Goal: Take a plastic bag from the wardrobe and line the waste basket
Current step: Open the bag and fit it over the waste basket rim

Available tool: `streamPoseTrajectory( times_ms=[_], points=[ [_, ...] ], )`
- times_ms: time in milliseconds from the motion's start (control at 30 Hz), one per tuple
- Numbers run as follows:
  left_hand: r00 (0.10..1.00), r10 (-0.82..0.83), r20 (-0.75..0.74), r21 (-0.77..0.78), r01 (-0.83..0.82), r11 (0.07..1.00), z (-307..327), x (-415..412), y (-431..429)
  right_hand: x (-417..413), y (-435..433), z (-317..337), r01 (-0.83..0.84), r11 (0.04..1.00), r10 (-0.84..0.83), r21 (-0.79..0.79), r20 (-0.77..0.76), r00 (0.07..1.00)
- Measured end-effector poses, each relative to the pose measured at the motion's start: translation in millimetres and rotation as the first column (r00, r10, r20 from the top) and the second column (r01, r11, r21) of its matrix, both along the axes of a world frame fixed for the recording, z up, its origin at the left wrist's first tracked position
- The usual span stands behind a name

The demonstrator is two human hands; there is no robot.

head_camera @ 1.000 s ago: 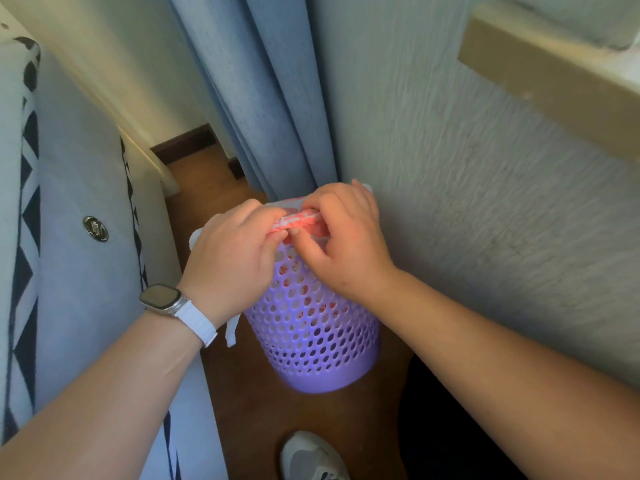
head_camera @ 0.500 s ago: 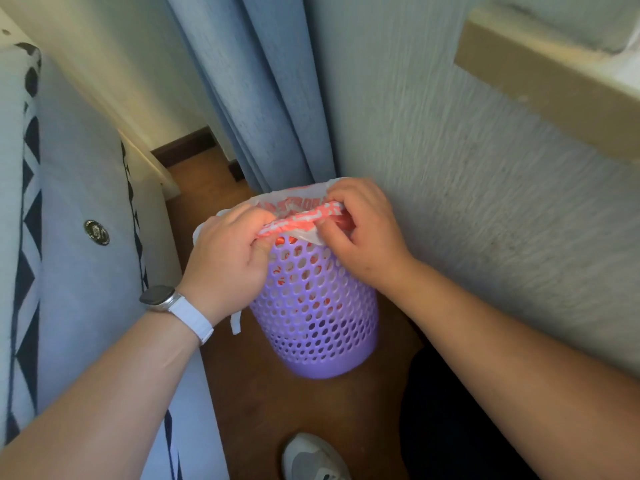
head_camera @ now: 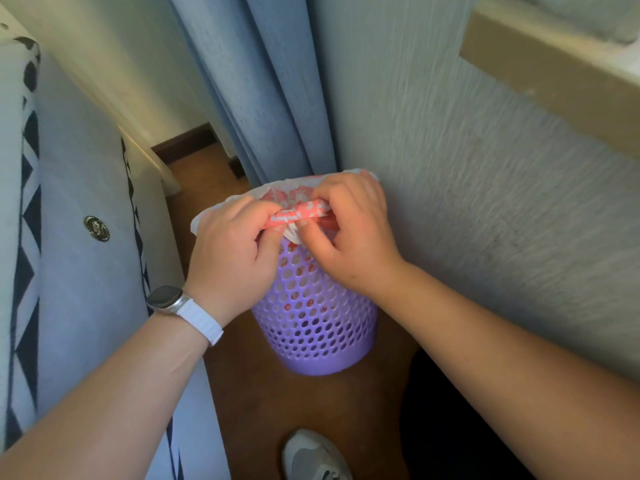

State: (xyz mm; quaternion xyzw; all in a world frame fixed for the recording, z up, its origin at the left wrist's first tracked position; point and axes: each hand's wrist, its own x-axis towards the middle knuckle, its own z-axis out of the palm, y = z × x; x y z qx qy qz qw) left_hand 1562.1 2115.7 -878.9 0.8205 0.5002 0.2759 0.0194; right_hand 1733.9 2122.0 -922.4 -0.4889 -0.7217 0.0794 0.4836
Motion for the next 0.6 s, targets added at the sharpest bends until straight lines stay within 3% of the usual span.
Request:
streamPoseTrajectory(
  times_ms=[167,467,600],
  points=[
    [0.998,0.055,-0.013,-0.012,-0.056,0.998,-4.4,-8.0,5.1,13.8,5.0,-3.5,-0.078,0.996,0.077,-0.036,-0.044,0.996],
    [0.996,-0.005,0.089,-0.014,0.006,1.0,-2.1,-3.2,3.4,17.4,9.9,-5.1,0.019,0.999,-0.015,0.026,-0.123,0.992],
    [0.999,-0.008,-0.043,0.056,0.01,0.998,4.0,-2.0,-3.5,16.1,6.8,-2.6,0.065,0.997,-0.061,0.037,-0.098,0.993]
  ],
)
